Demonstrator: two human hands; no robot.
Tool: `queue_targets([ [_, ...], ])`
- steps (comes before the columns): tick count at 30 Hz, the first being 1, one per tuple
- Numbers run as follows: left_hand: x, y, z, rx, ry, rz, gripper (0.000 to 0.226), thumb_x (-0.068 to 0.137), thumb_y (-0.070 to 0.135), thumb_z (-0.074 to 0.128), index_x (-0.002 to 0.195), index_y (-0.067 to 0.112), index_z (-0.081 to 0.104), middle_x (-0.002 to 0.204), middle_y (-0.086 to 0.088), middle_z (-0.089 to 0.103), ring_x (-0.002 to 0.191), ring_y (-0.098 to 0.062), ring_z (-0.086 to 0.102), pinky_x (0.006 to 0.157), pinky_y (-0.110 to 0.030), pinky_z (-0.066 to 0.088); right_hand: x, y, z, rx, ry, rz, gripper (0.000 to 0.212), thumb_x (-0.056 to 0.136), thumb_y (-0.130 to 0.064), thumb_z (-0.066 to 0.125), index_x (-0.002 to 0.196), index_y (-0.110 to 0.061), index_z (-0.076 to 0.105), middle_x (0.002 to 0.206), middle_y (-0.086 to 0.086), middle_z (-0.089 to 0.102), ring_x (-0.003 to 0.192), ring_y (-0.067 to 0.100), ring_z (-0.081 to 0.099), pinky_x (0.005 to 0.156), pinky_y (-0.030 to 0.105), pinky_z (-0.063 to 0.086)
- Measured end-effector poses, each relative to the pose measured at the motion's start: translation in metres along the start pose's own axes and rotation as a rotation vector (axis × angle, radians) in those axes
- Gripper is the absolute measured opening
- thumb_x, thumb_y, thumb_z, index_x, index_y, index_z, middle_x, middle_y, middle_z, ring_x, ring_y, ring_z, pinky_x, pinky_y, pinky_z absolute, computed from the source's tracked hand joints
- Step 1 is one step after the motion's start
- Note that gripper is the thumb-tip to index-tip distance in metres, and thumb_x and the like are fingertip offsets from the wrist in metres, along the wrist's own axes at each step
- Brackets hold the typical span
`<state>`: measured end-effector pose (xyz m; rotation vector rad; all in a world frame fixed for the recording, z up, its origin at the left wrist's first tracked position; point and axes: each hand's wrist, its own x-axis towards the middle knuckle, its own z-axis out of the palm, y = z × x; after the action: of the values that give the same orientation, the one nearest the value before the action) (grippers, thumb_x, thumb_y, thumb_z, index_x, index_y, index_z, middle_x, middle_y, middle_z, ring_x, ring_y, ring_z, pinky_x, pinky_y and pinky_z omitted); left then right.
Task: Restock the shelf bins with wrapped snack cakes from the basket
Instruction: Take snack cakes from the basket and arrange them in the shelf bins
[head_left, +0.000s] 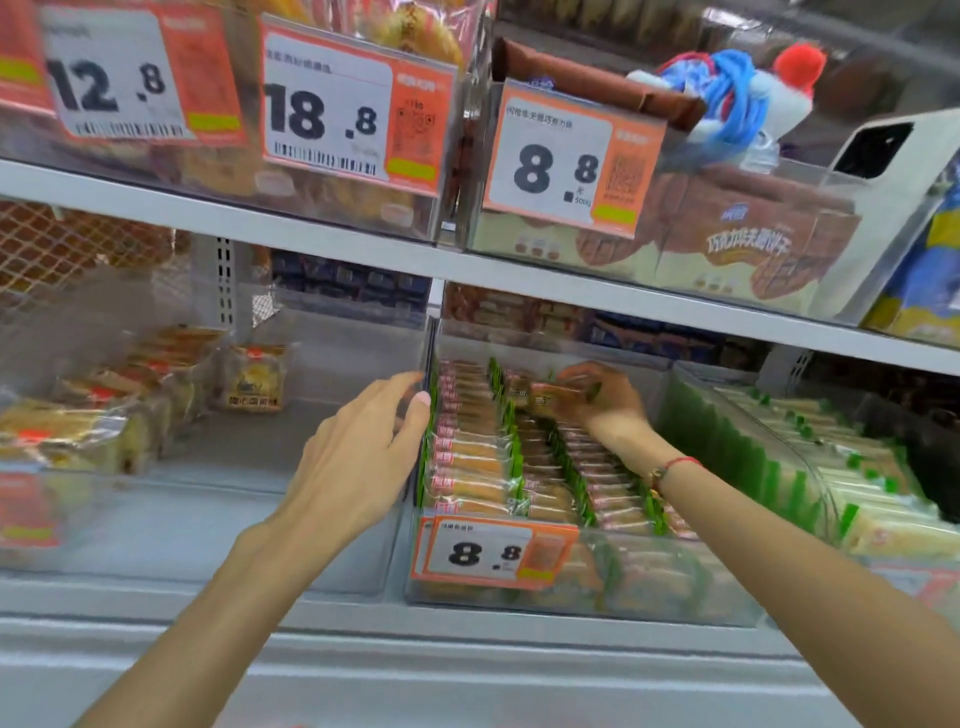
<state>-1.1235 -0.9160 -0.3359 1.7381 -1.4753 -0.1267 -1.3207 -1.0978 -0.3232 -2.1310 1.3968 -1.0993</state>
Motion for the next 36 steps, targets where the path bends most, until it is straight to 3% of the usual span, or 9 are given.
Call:
queue_targets([
  [2,0.005,-0.002,0.001,-0.035,0.001,-0.025,0.040,0.099,0.045,0.032,0.136,0.035,0.045,0.127,0.007,0.058,0.111,-0.019,0.057,0.093,-0.038,0.045,0.017,0.004,0.016,-0.046,-0.040,-0.054,0.029,0.076,-0.011,0.080,0.102,-0.009,0.070,0.100,-0.004,0.064,0.093,0.008,0.056,0.069,-0.005,0.038],
  [3,0.006,-0.004,0.002,-0.063,0.002,-0.038,0.039,0.098,0.047,0.033,0.133,0.037,0.047,0.124,0.008,0.060,0.108,-0.017,0.058,0.093,-0.038,0.046,0.022,0.007,0.021,-0.042,-0.059,-0.083,0.027,0.076,-0.010,0.079,0.102,-0.007,0.071,0.101,0.000,0.067,0.092,0.009,0.058,0.078,0.001,0.044],
  [5,0.007,-0.008,0.004,-0.124,0.010,-0.045,0.041,0.093,0.052,0.033,0.128,0.040,0.050,0.117,0.011,0.063,0.103,-0.013,0.059,0.089,-0.042,0.050,0.026,0.013,0.030,0.008,-0.085,-0.110,0.024,0.075,-0.008,0.079,0.098,-0.007,0.073,0.101,0.006,0.070,0.094,0.017,0.063,0.090,0.027,0.052],
  [9,0.006,-0.011,0.005,-0.168,0.034,-0.022,0.041,0.091,0.052,0.033,0.125,0.042,0.052,0.112,0.019,0.062,0.096,-0.002,0.058,0.085,-0.042,0.053,0.028,0.022,0.031,-0.286,0.060,-0.171,0.025,0.078,-0.028,0.077,0.103,-0.026,0.073,0.113,0.004,0.065,0.110,0.025,0.056,0.090,0.038,0.049],
  [14,0.007,-0.009,0.005,-0.133,0.035,-0.007,0.038,0.094,0.049,0.032,0.128,0.041,0.050,0.112,0.023,0.058,0.095,-0.003,0.057,0.086,-0.035,0.049,0.027,0.021,0.043,-0.271,-0.037,0.001,0.048,0.088,-0.026,0.067,0.132,-0.014,0.052,0.135,0.012,0.051,0.121,0.031,0.050,0.097,0.035,0.042],
  [23,0.004,-0.009,0.007,-0.121,0.049,-0.003,0.038,0.095,0.048,0.031,0.128,0.041,0.049,0.112,0.023,0.057,0.093,-0.001,0.055,0.084,-0.031,0.042,0.021,0.019,0.039,-0.229,-0.099,-0.098,0.041,0.088,0.001,0.056,0.127,-0.010,0.054,0.126,0.010,0.061,0.119,0.029,0.054,0.096,0.035,0.044],
  [26,0.005,-0.009,0.008,-0.113,0.058,0.006,0.037,0.096,0.046,0.032,0.128,0.040,0.049,0.108,0.025,0.056,0.087,0.005,0.053,0.080,-0.028,0.038,0.022,0.022,0.036,-0.286,-0.065,-0.164,0.029,0.090,-0.004,0.057,0.116,-0.017,0.061,0.122,0.011,0.060,0.115,0.032,0.055,0.093,0.039,0.046],
  [30,0.005,-0.009,0.008,-0.098,0.071,0.006,0.036,0.098,0.045,0.033,0.129,0.040,0.050,0.109,0.023,0.058,0.092,-0.001,0.056,0.080,-0.028,0.040,0.019,0.016,0.038,-0.469,0.080,-0.241,0.023,0.088,-0.008,0.064,0.109,-0.016,0.071,0.119,0.013,0.050,0.115,0.034,0.044,0.090,0.042,0.042],
  [36,0.003,-0.005,0.010,-0.055,0.084,-0.010,0.037,0.097,0.046,0.033,0.128,0.039,0.051,0.113,0.014,0.064,0.097,-0.012,0.061,0.087,-0.039,0.050,0.014,0.010,0.035,-0.442,-0.039,-0.186,0.026,0.091,-0.008,0.061,0.117,-0.011,0.066,0.121,0.013,0.049,0.108,0.035,0.055,0.089,0.038,0.047],
])
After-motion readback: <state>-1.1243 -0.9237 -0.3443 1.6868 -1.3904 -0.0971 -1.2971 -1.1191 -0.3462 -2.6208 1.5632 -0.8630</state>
